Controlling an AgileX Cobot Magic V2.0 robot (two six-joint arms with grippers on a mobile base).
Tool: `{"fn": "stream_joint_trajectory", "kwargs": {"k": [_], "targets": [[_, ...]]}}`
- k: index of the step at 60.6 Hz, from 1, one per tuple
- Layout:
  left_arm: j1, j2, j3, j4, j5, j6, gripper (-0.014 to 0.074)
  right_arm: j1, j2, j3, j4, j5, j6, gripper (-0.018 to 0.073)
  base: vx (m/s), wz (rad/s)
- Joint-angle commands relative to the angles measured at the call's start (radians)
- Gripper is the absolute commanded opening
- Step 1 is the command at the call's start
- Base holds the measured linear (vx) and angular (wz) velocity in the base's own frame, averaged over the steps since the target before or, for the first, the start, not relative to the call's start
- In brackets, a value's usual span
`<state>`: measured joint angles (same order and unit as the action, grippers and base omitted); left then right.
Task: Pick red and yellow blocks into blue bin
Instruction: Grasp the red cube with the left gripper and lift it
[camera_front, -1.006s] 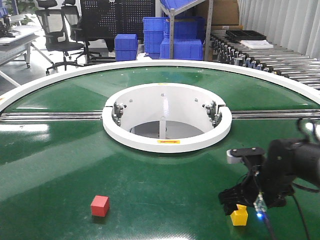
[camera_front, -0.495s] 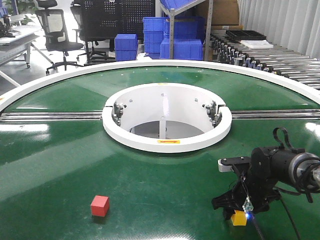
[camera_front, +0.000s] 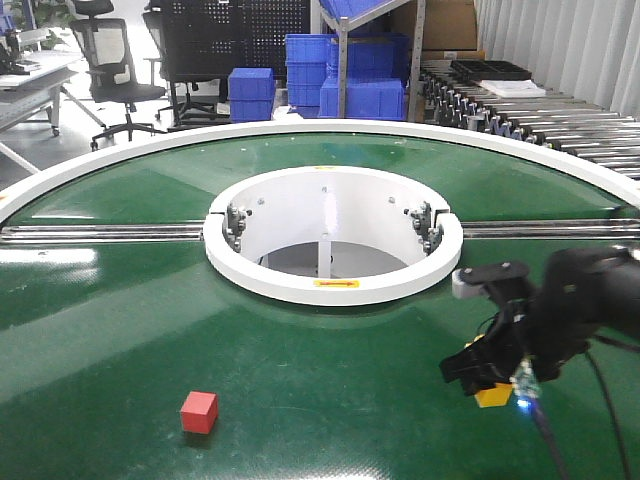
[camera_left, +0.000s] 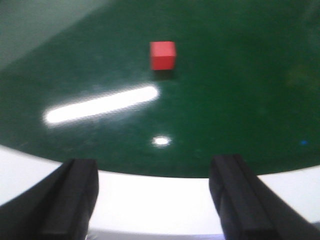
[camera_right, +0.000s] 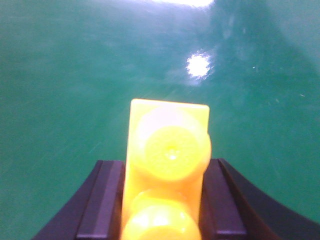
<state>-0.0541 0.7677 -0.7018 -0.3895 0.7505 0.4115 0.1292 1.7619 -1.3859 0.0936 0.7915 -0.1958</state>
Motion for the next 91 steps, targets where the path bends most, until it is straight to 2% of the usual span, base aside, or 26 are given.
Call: {"fn": "stream_joint_trajectory", "kwargs": {"k": [1,4,12,20,27,30,41,45,48,56,63,71,83,91], "targets": [[-0.036,0.097,-0.074,-0.123,-0.071,0.113,0.0566,0.001,-0.177,0.066,0.06,-0.029,-0.087,0.0325,0.0,0.0],[-0.054,0.156,-0.103,-0.15,-0.071,0.141,0.0566,0.001,-0.254,0.127,0.098,-0.036,-0.134,0.0325,0.0,0.0],[-0.103,0.319,-0.19,-0.153,-0.072,0.162,0.0566,0.001,-0.443,0.259,0.198,-0.032,-0.255,0.0325,0.0,0.0],[-0.143,0.485,-0.286,-0.121,-0.076,0.162,0.0566,0.001,-0.581,0.341,0.305,-0.005,-0.4,0.0325,0.0,0.0],[-0.175,0.645,-0.392,-0.052,-0.075,0.146,0.0566,0.001,-0.656,0.381,0.355,0.02,-0.462,0.0325,0.0,0.0],[-0.188,0.706,-0.436,-0.001,-0.072,0.1,0.0566,0.001,-0.674,0.389,0.358,0.022,-0.464,0.0325,0.0,0.0],[-0.213,0.961,-0.646,0.264,-0.043,-0.217,0.0566,0.001,-0.669,0.388,0.358,0.041,-0.464,0.0325,0.0,0.0],[-0.213,1.04,-0.719,0.307,-0.02,-0.297,0.0571,0.001,-0.662,0.388,0.358,0.04,-0.464,0.0325,0.0,0.0],[-0.213,1.098,-0.775,0.305,0.003,-0.325,0.0584,0.001,-0.657,0.388,0.358,0.04,-0.463,0.0325,0.0,0.0],[-0.213,1.22,-0.903,0.263,0.052,-0.324,0.0639,0.001,-0.646,0.388,0.358,0.038,-0.463,0.0325,0.0,0.0],[-0.213,1.287,-0.979,0.21,0.056,-0.307,0.0682,0.001,-0.638,0.388,0.358,0.037,-0.463,0.0325,0.0,0.0],[-0.213,1.34,-1.035,0.201,0.044,-0.316,0.069,0.001,-0.637,0.388,0.358,0.036,-0.46,0.0325,0.0,0.0],[-0.213,1.38,-1.059,0.202,0.023,-0.318,0.0649,0.001,-0.635,0.388,0.358,0.033,-0.46,0.0325,0.0,0.0],[-0.213,1.38,-1.059,0.202,0.024,-0.318,0.0553,0.001,-0.635,0.388,0.358,0.03,-0.46,0.0325,0.0,0.0]]}}
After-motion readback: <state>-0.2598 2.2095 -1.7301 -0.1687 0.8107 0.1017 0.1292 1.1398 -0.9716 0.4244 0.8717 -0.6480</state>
